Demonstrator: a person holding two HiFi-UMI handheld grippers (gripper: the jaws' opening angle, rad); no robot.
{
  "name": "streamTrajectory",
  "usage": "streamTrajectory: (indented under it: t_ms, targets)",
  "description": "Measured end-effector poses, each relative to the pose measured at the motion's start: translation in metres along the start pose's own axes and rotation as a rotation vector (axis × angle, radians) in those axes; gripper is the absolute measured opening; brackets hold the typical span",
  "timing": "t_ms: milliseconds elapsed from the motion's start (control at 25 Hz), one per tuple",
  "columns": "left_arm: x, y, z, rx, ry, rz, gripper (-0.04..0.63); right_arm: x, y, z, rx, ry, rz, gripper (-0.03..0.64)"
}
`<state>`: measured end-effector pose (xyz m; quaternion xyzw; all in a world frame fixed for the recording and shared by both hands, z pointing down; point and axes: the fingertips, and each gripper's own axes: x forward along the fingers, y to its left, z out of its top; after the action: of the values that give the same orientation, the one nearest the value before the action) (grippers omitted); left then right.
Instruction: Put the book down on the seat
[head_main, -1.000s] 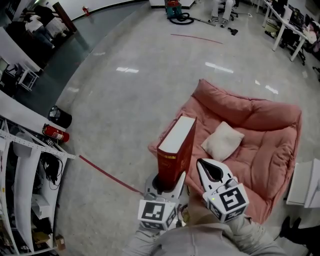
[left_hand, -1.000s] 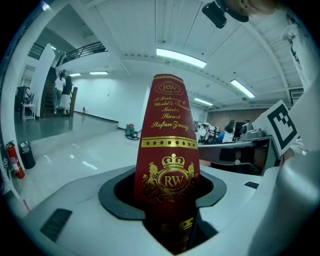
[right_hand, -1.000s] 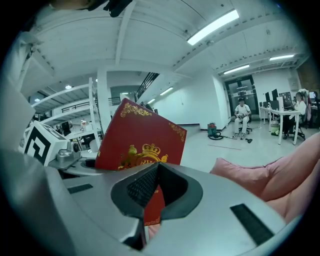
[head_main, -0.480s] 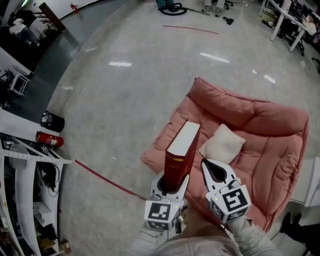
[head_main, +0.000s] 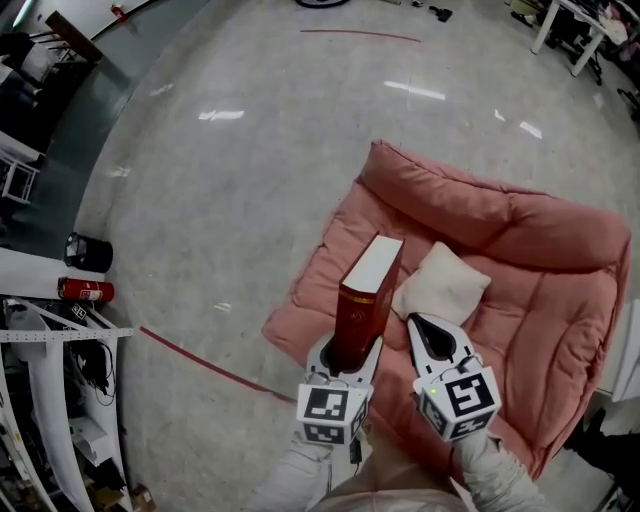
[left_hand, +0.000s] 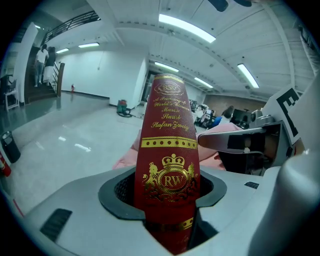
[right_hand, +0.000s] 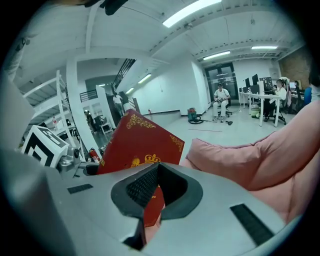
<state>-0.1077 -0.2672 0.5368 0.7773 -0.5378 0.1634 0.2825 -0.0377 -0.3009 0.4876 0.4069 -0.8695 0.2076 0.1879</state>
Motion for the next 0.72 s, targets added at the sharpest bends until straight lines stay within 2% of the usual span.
streamTrajectory:
  t_ms: [480, 720]
  targets:
    - [0.085, 0.029, -0.032, -0.066, 0.109, -0.001, 0.253, 0.049, -0.048, -0.038, 0.048, 0.052, -0.045, 0.005]
    - [0.129, 0.040, -0.052, -0.096, 0.167, -0.029, 0.255, 0.070, -0.064, -0.056, 0.072, 0.076, -0.061, 0.005]
